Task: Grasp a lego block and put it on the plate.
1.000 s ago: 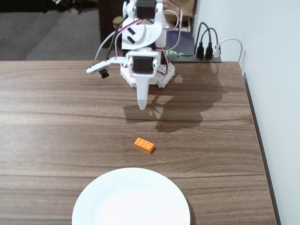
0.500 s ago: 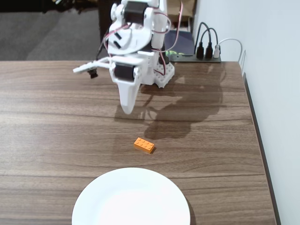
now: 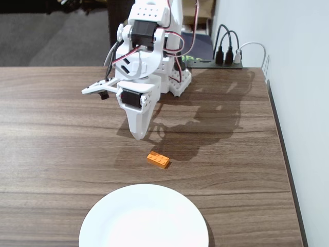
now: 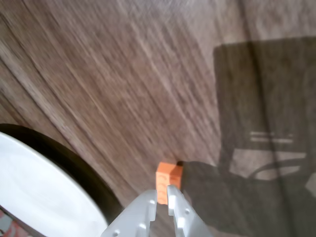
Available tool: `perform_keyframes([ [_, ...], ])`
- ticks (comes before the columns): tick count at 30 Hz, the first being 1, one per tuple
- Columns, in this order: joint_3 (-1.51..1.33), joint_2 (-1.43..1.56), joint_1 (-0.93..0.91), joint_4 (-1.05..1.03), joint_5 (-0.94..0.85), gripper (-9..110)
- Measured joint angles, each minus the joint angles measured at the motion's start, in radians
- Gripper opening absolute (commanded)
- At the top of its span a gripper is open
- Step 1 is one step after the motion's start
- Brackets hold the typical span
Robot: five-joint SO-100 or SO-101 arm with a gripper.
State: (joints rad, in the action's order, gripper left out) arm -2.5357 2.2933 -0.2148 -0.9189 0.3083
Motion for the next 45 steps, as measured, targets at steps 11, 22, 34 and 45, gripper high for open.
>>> perform_keyframes([
  [11,0.028,-0.115,0.071,0.06,0.12,9],
  [22,0.031,-0.138,0.16,0.098,0.183,17],
  [34,0.032,-0.186,0.196,0.106,0.253,20],
  [45,0.034,-0.196,0.156,0.095,0.264,20],
])
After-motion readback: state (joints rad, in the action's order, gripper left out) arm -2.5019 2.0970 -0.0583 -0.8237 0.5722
